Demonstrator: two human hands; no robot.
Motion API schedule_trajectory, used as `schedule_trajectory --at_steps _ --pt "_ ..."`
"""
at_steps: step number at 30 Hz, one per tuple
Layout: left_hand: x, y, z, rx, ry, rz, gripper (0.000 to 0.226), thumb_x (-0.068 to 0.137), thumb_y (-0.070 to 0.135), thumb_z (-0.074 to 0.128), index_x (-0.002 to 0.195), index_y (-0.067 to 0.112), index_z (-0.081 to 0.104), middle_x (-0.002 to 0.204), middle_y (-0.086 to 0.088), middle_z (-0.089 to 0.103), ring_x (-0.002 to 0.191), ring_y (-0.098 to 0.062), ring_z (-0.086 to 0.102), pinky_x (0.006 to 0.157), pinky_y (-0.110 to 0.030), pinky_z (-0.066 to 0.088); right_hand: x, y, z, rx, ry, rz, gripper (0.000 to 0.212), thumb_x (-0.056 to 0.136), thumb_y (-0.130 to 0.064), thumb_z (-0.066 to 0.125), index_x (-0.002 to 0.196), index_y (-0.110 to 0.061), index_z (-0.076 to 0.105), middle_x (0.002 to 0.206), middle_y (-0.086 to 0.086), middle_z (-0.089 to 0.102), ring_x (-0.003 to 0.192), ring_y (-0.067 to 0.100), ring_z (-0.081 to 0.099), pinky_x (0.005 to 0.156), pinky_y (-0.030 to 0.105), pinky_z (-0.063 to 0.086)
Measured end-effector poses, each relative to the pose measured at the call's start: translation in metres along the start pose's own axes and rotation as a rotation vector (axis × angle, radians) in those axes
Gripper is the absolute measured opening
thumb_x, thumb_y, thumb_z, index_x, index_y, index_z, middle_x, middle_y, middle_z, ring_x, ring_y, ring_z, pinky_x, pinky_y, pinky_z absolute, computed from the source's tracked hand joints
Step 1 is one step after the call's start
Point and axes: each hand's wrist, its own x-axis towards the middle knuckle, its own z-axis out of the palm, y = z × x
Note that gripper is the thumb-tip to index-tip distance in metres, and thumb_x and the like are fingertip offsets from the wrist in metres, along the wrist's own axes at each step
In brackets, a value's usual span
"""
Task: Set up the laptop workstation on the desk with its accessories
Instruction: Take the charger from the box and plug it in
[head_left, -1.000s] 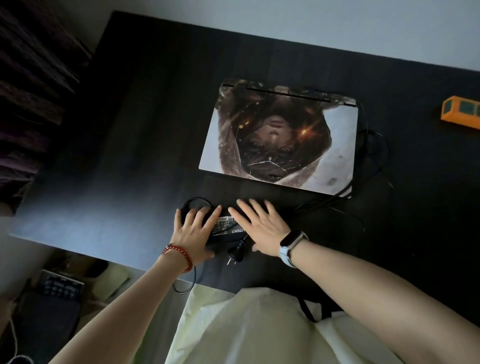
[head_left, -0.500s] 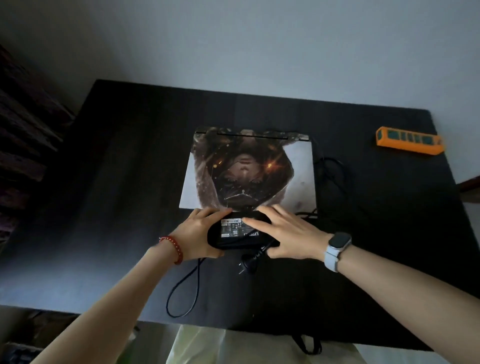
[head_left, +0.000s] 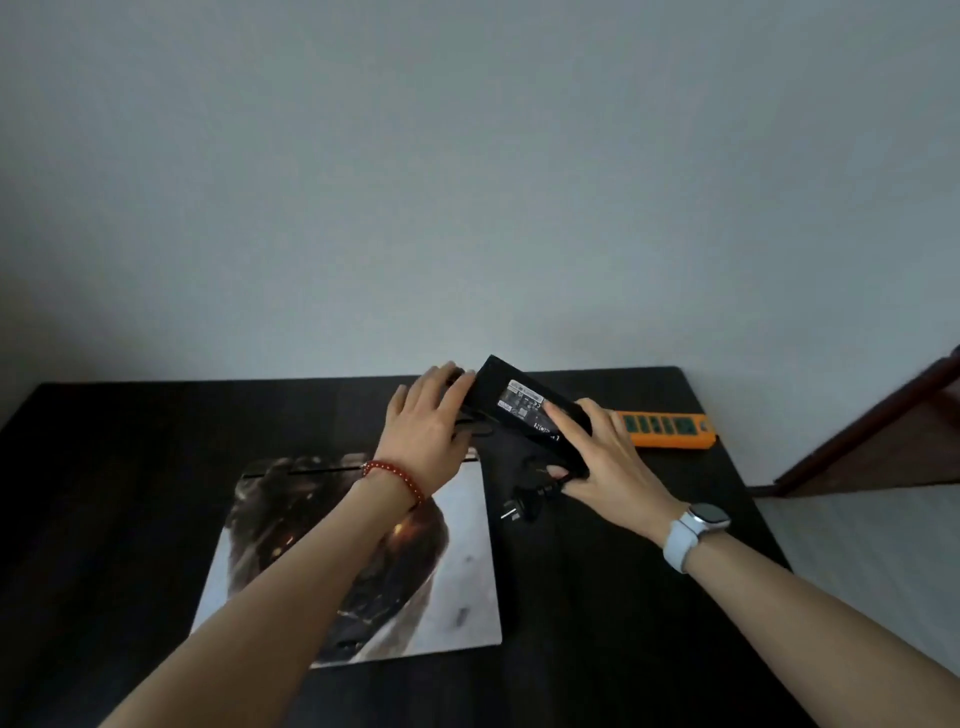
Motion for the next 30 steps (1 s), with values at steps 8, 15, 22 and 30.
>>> schedule_trajectory --at_steps 8,15,22,30 --pt "0.086 0.008 0.058 0.026 -0.113 -0.117 0.068 0.091 0.023 0.046 0.146 0.026 0.006 0.156 -0.001 0.004 0.144 -0.022 -0.001 0.117 -0.046 0.007 0.103 0.074 0.012 -0.141 0.010 0.086 0.067 0.089 -0.038 0.053 0.144 -0.025 0.018 0.136 0.015 0.028 0.120 0.034 0.028 0.097 0.046 0.035" --pt "0.097 -0.030 0.122 0.036 -0.230 -0.229 0.062 0.093 0.021 0.040 0.146 0.025 0.009 0.156 0.002 0.006 0.144 -0.019 0.000 0.116 -0.044 0.008 0.146 0.104 0.080 -0.244 -0.138 0.016 0.068 0.089 -0.038 0.053 0.144 -0.024 0.015 0.140 0.020 0.021 0.122 0.037 0.026 0.098 0.047 0.032" --pt "0.105 -0.063 0.165 0.086 -0.335 -0.208 0.065 0.093 0.023 0.041 0.146 0.030 0.004 0.157 0.005 0.000 0.144 -0.018 -0.004 0.115 -0.046 0.009 0.163 0.110 0.121 -0.209 -0.204 -0.027 0.072 0.088 -0.037 0.055 0.145 -0.024 0.013 0.142 0.020 0.019 0.124 0.037 0.026 0.099 0.047 0.032" --pt "0.129 -0.079 0.197 0.219 -0.395 -0.114 0.068 0.093 0.026 0.037 0.145 0.031 -0.005 0.156 0.007 -0.012 0.142 -0.018 -0.014 0.113 -0.054 0.004 0.174 0.122 0.151 -0.199 -0.257 -0.056 0.073 0.088 -0.033 0.054 0.146 -0.026 0.011 0.145 0.019 0.015 0.127 0.037 0.022 0.101 0.045 0.029"
